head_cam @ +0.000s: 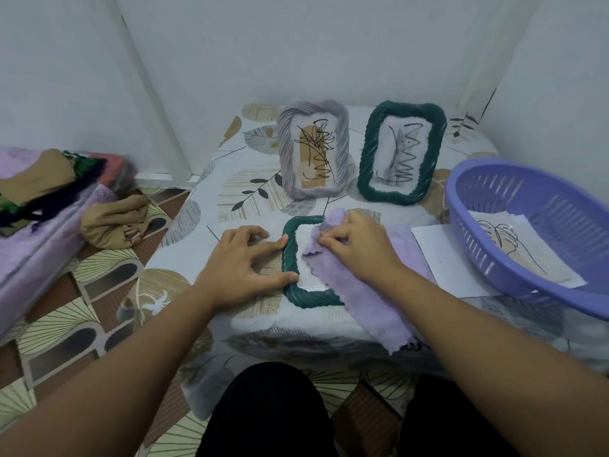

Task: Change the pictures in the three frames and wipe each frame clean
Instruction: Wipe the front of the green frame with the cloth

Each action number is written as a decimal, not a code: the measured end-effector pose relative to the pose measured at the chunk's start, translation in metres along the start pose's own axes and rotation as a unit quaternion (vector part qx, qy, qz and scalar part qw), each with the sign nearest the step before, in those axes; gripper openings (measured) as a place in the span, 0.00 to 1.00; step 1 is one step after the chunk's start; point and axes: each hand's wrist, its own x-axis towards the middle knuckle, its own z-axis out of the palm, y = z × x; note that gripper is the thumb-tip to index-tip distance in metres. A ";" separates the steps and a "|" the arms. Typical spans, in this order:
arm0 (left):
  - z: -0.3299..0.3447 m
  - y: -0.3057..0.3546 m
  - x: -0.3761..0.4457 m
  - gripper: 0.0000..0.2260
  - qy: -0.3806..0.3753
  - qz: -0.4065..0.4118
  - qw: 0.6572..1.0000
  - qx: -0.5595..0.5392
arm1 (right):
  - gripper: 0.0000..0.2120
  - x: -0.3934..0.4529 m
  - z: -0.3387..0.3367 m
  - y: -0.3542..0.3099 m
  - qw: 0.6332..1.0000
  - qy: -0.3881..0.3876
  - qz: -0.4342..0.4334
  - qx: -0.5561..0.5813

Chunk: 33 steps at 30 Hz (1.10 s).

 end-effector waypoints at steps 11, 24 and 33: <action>-0.001 0.002 -0.001 0.40 -0.002 -0.001 1.000 -0.007 | 0.09 0.009 0.006 -0.001 0.996 0.036 0.068 -0.035; -0.001 0.001 0.000 0.40 -0.007 -0.001 1.000 0.003 | 0.10 -0.010 0.006 0.000 1.000 0.008 0.006 -0.013; -0.002 0.003 -0.001 0.41 -0.002 -0.003 1.000 -0.009 | 0.11 -0.005 0.005 0.001 1.000 0.004 -0.012 0.004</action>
